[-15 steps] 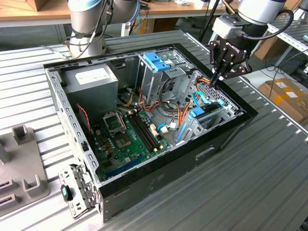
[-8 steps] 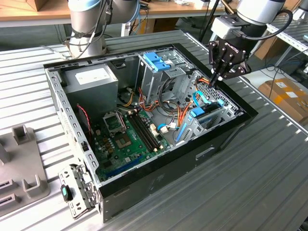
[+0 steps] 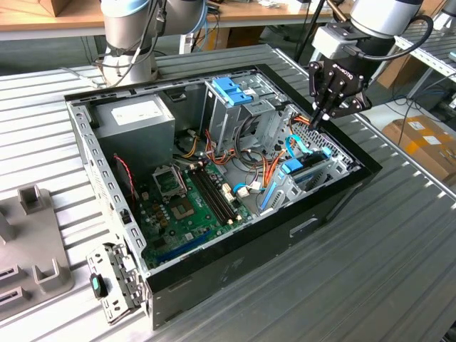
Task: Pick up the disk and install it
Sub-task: 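Insert the second disk wire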
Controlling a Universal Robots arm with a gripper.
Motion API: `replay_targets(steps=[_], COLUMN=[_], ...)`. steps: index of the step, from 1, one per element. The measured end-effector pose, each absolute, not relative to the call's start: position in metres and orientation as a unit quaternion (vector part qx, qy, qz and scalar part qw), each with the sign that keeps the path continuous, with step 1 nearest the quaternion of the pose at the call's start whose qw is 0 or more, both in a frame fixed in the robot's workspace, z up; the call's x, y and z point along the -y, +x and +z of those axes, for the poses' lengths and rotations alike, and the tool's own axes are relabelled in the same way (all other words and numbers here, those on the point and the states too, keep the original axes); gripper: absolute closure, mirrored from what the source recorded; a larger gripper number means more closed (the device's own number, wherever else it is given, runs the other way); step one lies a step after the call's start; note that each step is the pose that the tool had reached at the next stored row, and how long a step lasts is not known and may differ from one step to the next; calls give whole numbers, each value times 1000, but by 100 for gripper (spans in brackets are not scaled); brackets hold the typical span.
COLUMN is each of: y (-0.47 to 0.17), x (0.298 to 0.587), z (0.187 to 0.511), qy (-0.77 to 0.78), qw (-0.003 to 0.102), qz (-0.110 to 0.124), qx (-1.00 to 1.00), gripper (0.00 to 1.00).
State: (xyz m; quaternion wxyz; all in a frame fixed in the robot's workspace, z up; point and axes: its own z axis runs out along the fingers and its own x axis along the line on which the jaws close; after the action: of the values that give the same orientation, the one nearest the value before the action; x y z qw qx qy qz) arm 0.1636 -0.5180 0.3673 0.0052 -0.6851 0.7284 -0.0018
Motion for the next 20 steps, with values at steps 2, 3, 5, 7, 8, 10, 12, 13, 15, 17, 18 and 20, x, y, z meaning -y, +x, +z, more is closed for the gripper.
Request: replay_targets(steps=[2,3,5,7,8,10,12,13,15,17,18,20], y=[164,164,164,164,164,164,163,164,163,163,163,161], x=[518,518,518,518,518,518,519,520,525,530,532,537], z=[367,367,367,367,367,367,367,367,367,367,367,366], qy=[-685,-685,-685,-685,-684,-678,-674,-674,-673,-673,-673,-673], qw=[5,5,5,5,5,5,5,5,5,5,5,5], qz=[-2,-2,-2,-2,-2,-2,-2,-2,-2,-2,-2,-2], qx=[-728,-728,-728,-729,-729,-735,-739,-739,-740,-740,-740,-740], gripper=[84,84,84,84,84,84,84,84,84,84,84,84])
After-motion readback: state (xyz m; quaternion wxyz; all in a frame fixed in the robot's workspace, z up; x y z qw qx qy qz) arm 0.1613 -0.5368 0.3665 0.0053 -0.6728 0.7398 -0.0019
